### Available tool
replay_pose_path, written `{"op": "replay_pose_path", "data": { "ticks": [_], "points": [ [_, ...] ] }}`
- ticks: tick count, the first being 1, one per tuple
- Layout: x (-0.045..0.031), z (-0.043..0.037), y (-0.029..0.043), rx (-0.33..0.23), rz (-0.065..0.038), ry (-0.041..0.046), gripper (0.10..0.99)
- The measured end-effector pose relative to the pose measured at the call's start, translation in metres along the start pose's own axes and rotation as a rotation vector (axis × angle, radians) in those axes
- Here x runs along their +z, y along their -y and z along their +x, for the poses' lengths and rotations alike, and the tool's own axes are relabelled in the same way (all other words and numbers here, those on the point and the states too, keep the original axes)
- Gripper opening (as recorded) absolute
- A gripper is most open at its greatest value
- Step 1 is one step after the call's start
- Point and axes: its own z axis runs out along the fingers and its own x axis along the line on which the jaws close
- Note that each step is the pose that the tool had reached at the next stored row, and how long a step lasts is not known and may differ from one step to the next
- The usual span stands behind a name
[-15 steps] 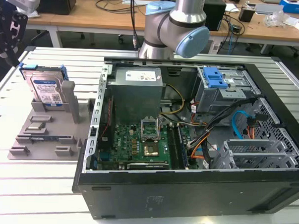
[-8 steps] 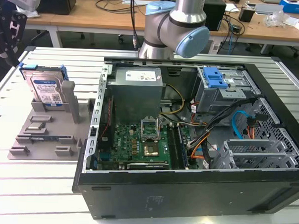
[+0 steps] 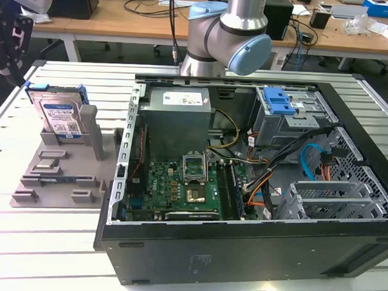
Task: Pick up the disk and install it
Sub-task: 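Pick up the disk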
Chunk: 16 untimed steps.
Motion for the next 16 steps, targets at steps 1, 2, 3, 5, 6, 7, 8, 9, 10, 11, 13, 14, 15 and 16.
{"op": "replay_pose_path", "data": {
  "ticks": [1,2,3,5,6,7,8,9,10,11,13,14,15,16],
  "points": [
    [0.0,0.0,0.0,-0.006,0.0,-0.0002,0.106],
    [0.0,0.0,0.0,-0.012,0.0,-0.0005,0.106],
    [0.0,0.0,0.0,-0.019,0.0,-0.0008,0.106],
    [0.0,0.0,0.0,-0.033,-0.001,-0.0014,0.106],
    [0.0,0.0,0.0,-0.044,-0.001,-0.0017,0.106],
    [0.0,0.0,0.0,-0.051,-0.001,-0.002,0.106],
    [0.0,0.0,0.0,-0.056,-0.001,-0.0022,0.106],
    [0.0,0.0,0.0,-0.065,-0.002,-0.0025,0.106],
    [0.0,0.0,0.0,-0.081,-0.002,-0.0032,0.106],
    [0.0,0.0,0.0,-0.087,-0.002,-0.0034,0.106],
    [0.0,0.0,0.0,-0.1,-0.002,-0.0039,0.106],
    [0.0,0.0,0.0,-0.106,-0.002,-0.0041,0.106],
    [0.0,0.0,0.0,-0.115,-0.003,-0.0044,0.106],
    [0.0,0.0,0.0,-0.129,-0.003,-0.0051,0.106]
  ]
}}
